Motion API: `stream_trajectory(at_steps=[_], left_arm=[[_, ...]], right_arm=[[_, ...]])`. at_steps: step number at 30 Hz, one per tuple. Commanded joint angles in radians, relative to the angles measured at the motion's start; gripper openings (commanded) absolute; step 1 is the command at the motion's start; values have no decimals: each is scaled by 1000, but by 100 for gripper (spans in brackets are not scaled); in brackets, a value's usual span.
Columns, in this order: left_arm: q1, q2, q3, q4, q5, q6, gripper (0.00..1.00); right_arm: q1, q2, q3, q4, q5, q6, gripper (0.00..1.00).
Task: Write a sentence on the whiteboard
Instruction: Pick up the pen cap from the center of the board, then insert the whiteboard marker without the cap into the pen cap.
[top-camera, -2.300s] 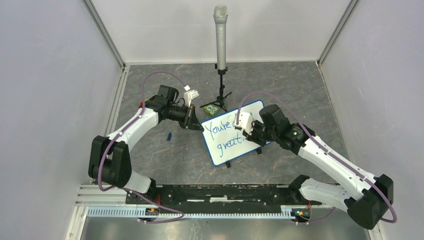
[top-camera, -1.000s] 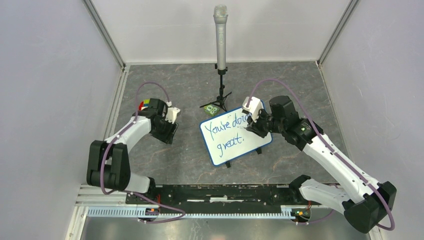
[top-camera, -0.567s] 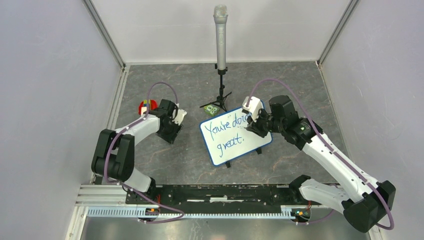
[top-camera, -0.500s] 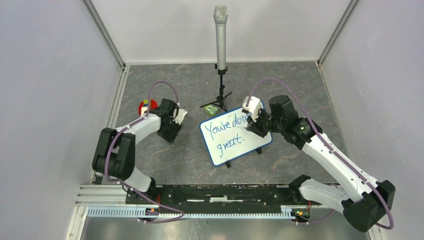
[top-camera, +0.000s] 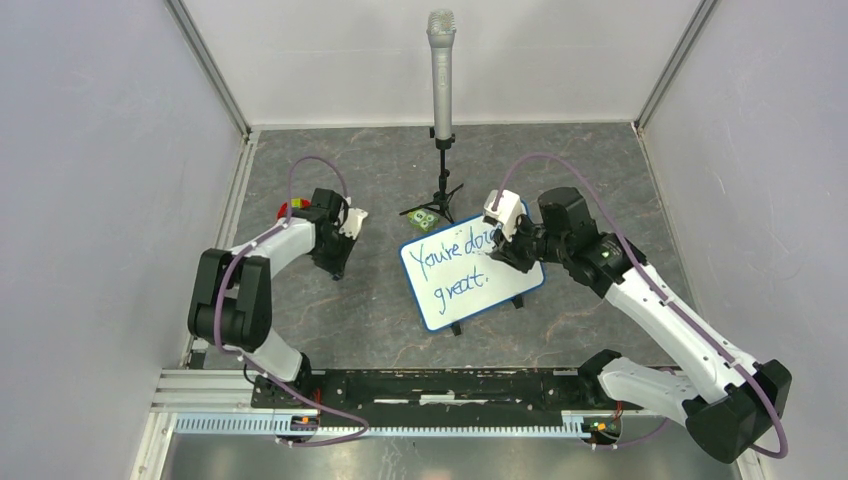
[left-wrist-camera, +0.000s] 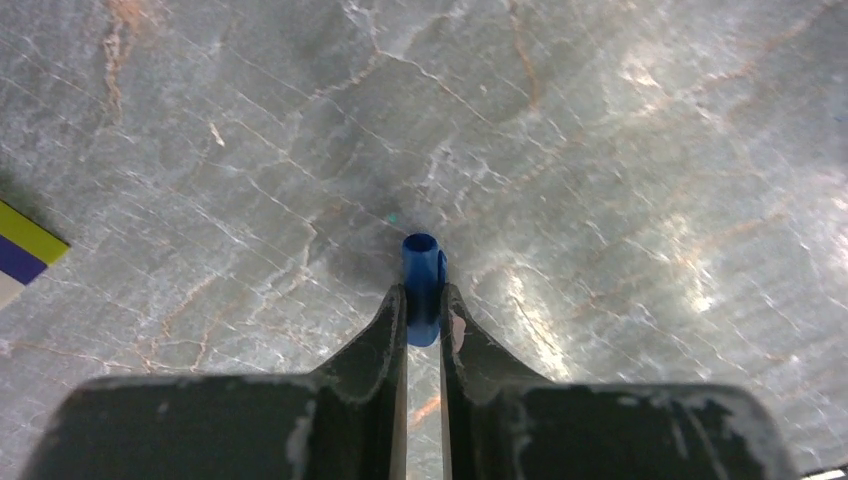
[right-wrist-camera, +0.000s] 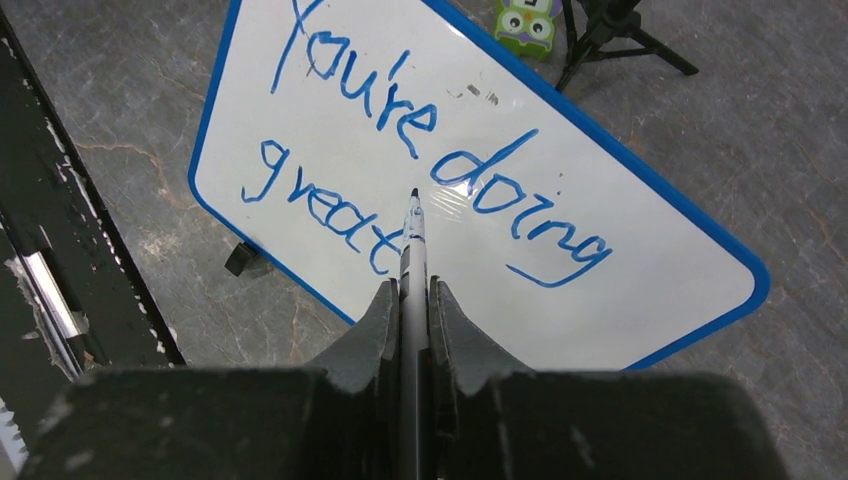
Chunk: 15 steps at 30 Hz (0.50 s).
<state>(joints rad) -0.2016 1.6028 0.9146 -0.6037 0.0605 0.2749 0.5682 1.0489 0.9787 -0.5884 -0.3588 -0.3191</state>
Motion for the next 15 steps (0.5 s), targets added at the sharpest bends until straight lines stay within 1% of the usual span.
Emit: stream_trajectory(at_steps=[1, 4, 6, 9, 11, 13, 14, 15], left_arm=[[2, -128, 39, -76, 84, 9, 2], [2, -242, 103, -168, 153, 39, 2], [-3, -305, 177, -256, 261, 75, 2], [-52, -367, 280, -411, 423, 158, 2], [-126, -391, 335, -480, 465, 184, 2], [-203, -417, 371, -509, 502, 192, 2], [-302, -439, 396, -509, 524, 186, 2], [-344, -435, 407, -509, 520, 185, 3]], right_arm=[[-3, 0, 68, 18, -47, 4, 0], [-1, -1, 83, 29, -61, 22, 0], [-3, 1, 98, 41, -77, 40, 0], [-3, 10, 125, 57, -120, 71, 0], [-4, 17, 144, 65, -166, 94, 0], [-4, 17, 155, 80, -217, 117, 0], [-4, 9, 144, 105, -262, 144, 0], [-4, 6, 137, 113, -279, 151, 0]])
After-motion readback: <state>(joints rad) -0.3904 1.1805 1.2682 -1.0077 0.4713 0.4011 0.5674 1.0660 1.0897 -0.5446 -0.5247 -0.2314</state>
